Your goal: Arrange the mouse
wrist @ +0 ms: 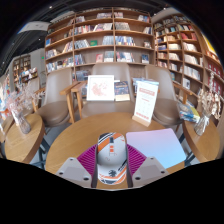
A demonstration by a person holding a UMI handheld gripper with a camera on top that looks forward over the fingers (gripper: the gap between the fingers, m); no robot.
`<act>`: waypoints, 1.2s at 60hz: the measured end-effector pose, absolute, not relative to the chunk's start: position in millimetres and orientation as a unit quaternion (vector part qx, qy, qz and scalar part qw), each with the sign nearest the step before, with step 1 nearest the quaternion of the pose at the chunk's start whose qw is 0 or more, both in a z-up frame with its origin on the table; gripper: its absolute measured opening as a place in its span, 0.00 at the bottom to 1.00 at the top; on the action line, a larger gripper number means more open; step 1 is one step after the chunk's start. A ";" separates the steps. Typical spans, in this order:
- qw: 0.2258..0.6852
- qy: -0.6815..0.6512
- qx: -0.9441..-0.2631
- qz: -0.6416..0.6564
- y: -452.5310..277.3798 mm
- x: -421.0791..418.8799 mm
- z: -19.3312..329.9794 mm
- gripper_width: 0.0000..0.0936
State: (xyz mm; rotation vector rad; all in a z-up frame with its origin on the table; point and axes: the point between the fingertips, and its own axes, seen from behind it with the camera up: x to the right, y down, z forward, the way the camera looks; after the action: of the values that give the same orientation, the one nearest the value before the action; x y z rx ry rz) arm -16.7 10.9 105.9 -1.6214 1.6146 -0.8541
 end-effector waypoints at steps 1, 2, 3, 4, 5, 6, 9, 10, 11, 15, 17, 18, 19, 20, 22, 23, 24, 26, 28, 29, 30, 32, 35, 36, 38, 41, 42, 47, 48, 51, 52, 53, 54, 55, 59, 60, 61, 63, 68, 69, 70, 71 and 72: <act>0.345 0.622 -0.620 -0.333 0.5 -12.2 111.5 0.43; 0.346 0.623 -0.616 -0.336 -9.5 -7.6 116.0 0.43; 0.346 0.624 -0.613 -0.338 -20.0 -3.0 119.5 0.43; 0.346 0.627 -0.610 -0.340 -30.7 1.5 122.1 0.43; 0.346 0.630 -0.605 -0.342 -42.1 4.1 125.6 0.43; 0.344 0.633 -0.602 -0.343 -53.1 11.9 125.1 0.43; 0.334 0.638 -0.599 -0.351 -84.5 26.2 122.1 0.43; 0.331 0.640 -0.597 -0.354 -94.7 30.4 120.0 0.43; 0.328 0.642 -0.595 -0.356 -104.4 34.5 117.5 0.43; 0.314 0.643 -0.599 -0.361 -137.9 45.8 102.9 0.43; 0.309 0.645 -0.598 -0.361 -152.0 52.2 93.4 0.43; 0.305 0.647 -0.599 -0.360 -158.3 54.6 87.8 0.43; 0.302 0.649 -0.599 -0.359 -163.8 56.7 81.9 0.43; 0.299 0.651 -0.600 -0.357 -168.8 58.6 76.1 0.43; 0.295 0.654 -0.601 -0.353 -177.1 61.3 63.5 0.43; 0.294 0.656 -0.601 -0.350 -180.5 62.6 58.2 0.43; 0.292 0.658 -0.600 -0.348 -183.6 64.3 53.1 0.43; 0.291 0.663 -0.601 -0.340 -188.1 66.7 42.0 0.43; 0.288 0.662 -0.607 -0.331 -189.0 68.2 30.5 0.43; 0.287 0.661 -0.610 -0.329 -189.2 69.5 23.7 0.43; 0.286 0.660 -0.612 -0.327 -189.8 70.0 19.0 0.43; 0.285 0.659 -0.617 -0.321 -189.2 69.9 11.1 0.44; 0.284 0.664 -0.617 -0.314 -190.1 69.3 1.3 0.45; 0.284 0.666 -0.615 -0.312 -190.4 68.9 -1.1 0.46; 0.282 0.669 -0.613 -0.312 -193.0 69.1 -6.3 0.47; 0.282 0.673 -0.610 -0.309 -194.0 68.1 -11.6 0.50; 0.285 0.673 -0.609 -0.310 -193.8 68.8 -11.4 0.51; 0.289 0.669 -0.614 -0.305 -191.7 67.5 -9.8 0.63; 0.290 0.670 -0.613 -0.303 -191.4 66.6 -8.8 0.70; 0.297 0.672 -0.609 -0.300 -188.5 63.1 0.2 0.91; 0.303 0.671 -0.607 -0.300 -187.5 61.5 5.7 0.92; 0.312 0.668 -0.606 -0.299 -184.2 59.9 12.5 0.91; 0.320 0.666 -0.604 -0.299 -181.8 58.1 20.2 0.90; 0.327 0.664 -0.601 -0.300 -179.1 56.0 28.6 0.90; 0.348 0.659 -0.590 -0.310 -173.8 39.3 63.1 0.91; 0.350 0.659 -0.587 -0.313 -173.3 33.2 71.9 0.91; 0.353 0.658 -0.584 -0.317 -172.0 26.9 80.9 0.91; 0.360 0.654 -0.580 -0.326 -169.1 13.1 98.6 0.91; 0.361 0.653 -0.571 -0.344 -163.2 -32.4 135.0 0.91; 0.360 0.653 -0.569 -0.347 -162.0 -42.2 140.6 0.91; 0.359 0.653 -0.568 -0.350 -160.1 -52.2 145.5 0.91; 0.358 0.652 -0.568 -0.352 -157.9 -62.3 150.2 0.91; 0.357 0.651 -0.569 -0.354 -155.8 -72.2 154.6 0.91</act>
State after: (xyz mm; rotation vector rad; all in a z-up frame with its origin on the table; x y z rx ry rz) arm -72.2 -155.8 154.6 -1.4679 1.6806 -0.9147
